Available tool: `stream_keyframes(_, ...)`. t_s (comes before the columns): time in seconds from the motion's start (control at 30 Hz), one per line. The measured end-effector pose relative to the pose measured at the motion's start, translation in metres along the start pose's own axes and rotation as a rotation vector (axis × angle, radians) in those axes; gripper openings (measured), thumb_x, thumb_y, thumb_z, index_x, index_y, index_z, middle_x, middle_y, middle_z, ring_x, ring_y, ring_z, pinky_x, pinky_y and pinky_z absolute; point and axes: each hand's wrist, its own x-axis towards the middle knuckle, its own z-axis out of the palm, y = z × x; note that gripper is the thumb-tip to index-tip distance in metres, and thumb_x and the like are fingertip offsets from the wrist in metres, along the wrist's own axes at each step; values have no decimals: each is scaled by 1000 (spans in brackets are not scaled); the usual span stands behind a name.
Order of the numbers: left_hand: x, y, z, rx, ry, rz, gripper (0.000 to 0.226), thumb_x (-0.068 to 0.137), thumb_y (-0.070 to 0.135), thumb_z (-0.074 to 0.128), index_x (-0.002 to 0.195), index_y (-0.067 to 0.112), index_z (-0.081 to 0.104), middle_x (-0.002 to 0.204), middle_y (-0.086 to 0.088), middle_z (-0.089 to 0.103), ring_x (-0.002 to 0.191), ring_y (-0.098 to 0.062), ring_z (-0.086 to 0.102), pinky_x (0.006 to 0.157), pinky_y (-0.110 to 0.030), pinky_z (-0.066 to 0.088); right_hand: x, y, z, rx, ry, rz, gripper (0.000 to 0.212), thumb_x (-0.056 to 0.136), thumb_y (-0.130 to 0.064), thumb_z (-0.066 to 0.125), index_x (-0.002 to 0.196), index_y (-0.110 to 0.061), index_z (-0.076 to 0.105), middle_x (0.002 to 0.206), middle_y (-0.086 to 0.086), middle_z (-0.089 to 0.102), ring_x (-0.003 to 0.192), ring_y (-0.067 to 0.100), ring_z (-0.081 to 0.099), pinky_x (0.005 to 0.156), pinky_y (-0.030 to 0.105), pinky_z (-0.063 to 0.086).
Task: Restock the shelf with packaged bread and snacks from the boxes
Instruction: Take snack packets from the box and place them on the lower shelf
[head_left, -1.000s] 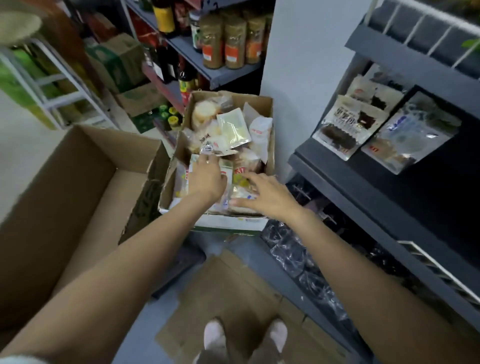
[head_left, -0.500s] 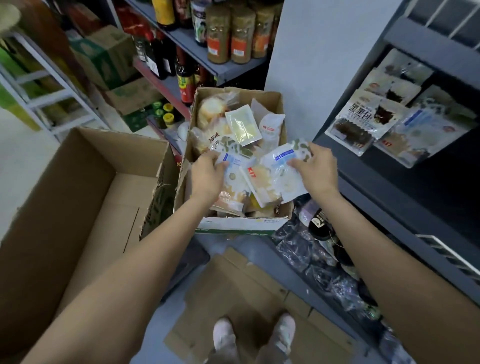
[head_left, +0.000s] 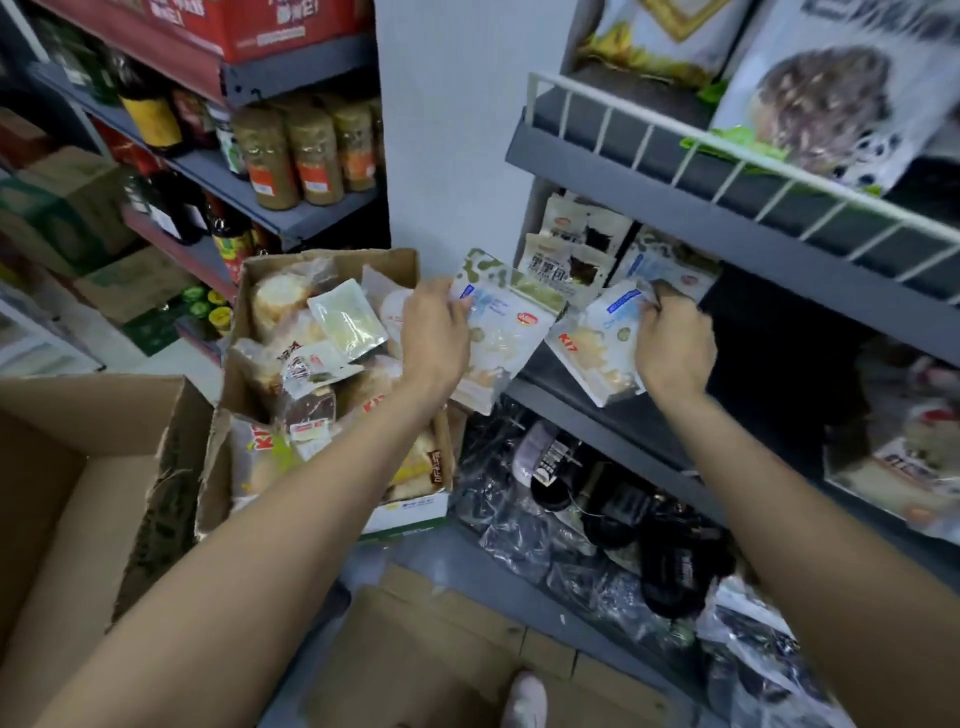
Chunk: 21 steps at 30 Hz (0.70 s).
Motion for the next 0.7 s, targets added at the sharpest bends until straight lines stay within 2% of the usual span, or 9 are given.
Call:
stream_keyframes(0.07,0,17,21,-49,-44,-12,22,97,13,47,77,5,50,81,-11,53,78,-24,49,67,-29,34,16,16,-6,-103,-41,-28,32,100,-15,39,129,-11,52,128,19,56,116,39,51,88,41,44)
stream_keyframes(0.13,0,30,41,-104,-86,-29,19,98,15,46,88,3,57,87,-12,58,81,-25,54,68,-31,38,35,26,-6,-152,-98,-43,32,99,-16,38,127,-14,54,128,18,57,115,38,53,84,38,43)
stream_keyframes(0.23,4,38,66,-142,-139,-50,16,98,16,45,89,7,54,92,-9,58,84,-24,55,70,-29,41,59,34,3,-158,-160,-87,31,99,-17,34,119,-16,57,126,17,57,114,35,55,80,33,41)
stream_keyframes(0.3,5,42,79,-202,-162,-60,19,98,17,47,92,2,56,97,-14,64,88,-28,60,75,-36,49,68,36,11,-211,-195,-134,32,98,-15,34,119,-13,58,127,19,57,116,35,55,88,38,44)
stream_keyframes(0.4,3,45,94,-260,-188,-78,25,98,18,47,107,-3,56,102,-17,64,89,-28,60,76,-36,48,71,47,21,-185,-251,-191,36,97,-14,35,129,-6,50,135,21,48,125,36,45,101,42,37)
stream_keyframes(0.5,1,45,110,-331,-209,-109,23,96,19,48,100,-2,55,91,-14,61,81,-27,59,78,-42,53,65,72,25,71,-106,-305,36,96,-17,40,130,-12,54,137,15,48,126,33,43,103,33,34)
stream_keyframes(0.57,-3,49,121,-464,-248,-150,17,95,18,50,92,2,55,88,-14,59,77,-25,59,73,-47,56,50,92,24,395,-33,-241,34,99,-19,37,124,-11,58,133,11,53,123,27,46,100,28,35)
stream_keyframes(0.63,-11,61,133,-555,-321,-188,13,97,13,49,88,5,55,83,-14,55,68,-23,54,53,-32,53,31,109,19,768,-92,-54,42,99,-37,33,122,-14,60,126,5,60,116,18,54,98,28,39)
stream_keyframes(0.7,-19,77,150,-561,-384,-186,10,98,10,48,96,6,56,85,-13,55,64,-22,50,42,-22,43,20,126,13,983,-173,87,55,95,-55,32,123,-16,59,118,2,65,107,15,62,91,26,48)
